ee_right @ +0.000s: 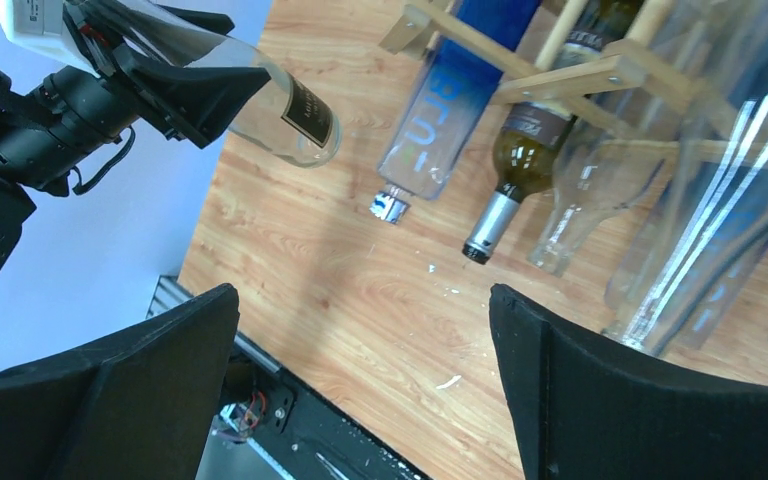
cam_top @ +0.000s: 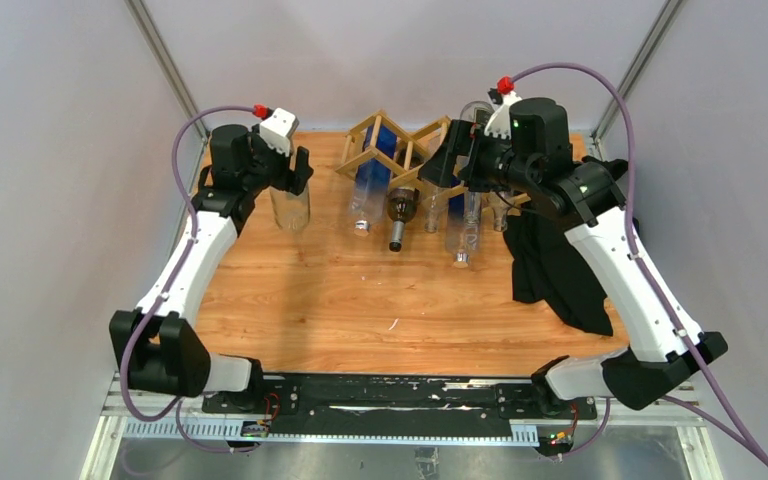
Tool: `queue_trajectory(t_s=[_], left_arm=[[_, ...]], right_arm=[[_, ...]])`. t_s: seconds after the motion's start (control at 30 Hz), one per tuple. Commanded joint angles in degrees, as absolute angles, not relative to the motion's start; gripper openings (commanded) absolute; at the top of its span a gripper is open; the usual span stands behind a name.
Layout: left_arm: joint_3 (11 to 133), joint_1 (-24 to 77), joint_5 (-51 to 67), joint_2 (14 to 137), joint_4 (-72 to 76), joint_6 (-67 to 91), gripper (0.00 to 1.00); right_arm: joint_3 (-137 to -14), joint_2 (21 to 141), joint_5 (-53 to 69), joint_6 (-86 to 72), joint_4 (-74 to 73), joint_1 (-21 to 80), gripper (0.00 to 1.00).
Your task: Take the wine bottle off the wine rack
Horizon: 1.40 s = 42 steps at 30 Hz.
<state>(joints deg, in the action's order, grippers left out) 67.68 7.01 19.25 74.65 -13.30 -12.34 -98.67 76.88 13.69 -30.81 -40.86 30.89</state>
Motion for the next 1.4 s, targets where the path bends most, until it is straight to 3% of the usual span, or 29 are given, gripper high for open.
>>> queue_trajectory(t_s=[0.0,0.63,1.37], left_arm=[[72.1,5.4,20.9,77.6,2.8,-10.6,0.00],[82.3,4.7,22.4,102.4,25.7,-6.0,0.00],[82.3,4.7,23.7,111.7,36.5,-4.6,0.00]], right_arm=[[-97.2,74.8,10.2,-29.9,-41.7,28.7,0.99],[-91.4,72.4,5.5,-29.0,-40.2,24.3,1.00],[-86.6,72.2,2.6,-32.0,-38.9,22.3,1.00]])
